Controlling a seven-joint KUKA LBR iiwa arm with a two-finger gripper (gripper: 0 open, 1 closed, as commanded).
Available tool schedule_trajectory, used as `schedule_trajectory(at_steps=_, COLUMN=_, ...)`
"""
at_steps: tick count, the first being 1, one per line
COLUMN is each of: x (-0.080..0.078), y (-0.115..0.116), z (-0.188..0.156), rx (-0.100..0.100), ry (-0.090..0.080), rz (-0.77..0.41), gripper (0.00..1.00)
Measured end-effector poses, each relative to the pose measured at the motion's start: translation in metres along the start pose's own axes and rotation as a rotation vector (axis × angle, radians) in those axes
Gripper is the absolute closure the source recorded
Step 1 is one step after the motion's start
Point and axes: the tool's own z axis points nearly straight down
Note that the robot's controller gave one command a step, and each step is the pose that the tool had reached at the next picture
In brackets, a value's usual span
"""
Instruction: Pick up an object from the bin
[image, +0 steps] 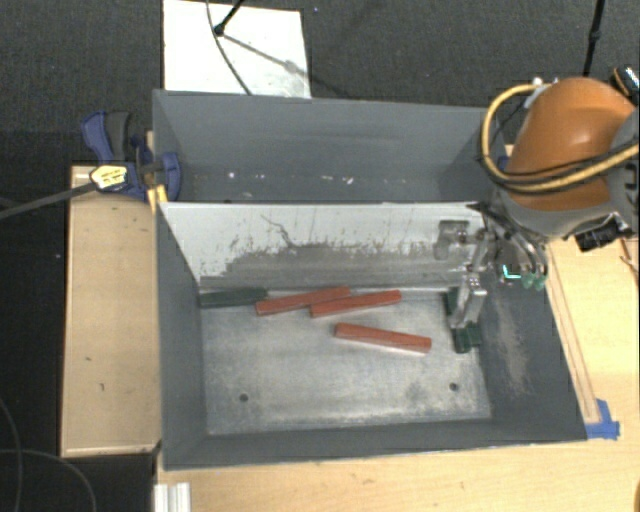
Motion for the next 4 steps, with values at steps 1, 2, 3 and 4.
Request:
schedule_trajectory(at_steps=1, x=0.005, y=0.077, z=0.152, rx=-0.002, ry=-0.002, rz=-0.171, gripper=0.00)
schedule_trajectory(at_steps=2, x=0.002, y=0.075, z=0.146, rx=0.000, ry=-0.012, rz=-0.170, gripper=1.00)
schedule_trajectory(at_steps=3, x=0.012, y=0.089, z=0.136, rx=0.003, ry=-0.009, rz=-1.138, gripper=1.00)
schedule_trajectory(at_steps=4, x=0.012, y=0.089, z=0.136, rx=0.002, ry=-0.008, rz=-1.133, gripper=0.00)
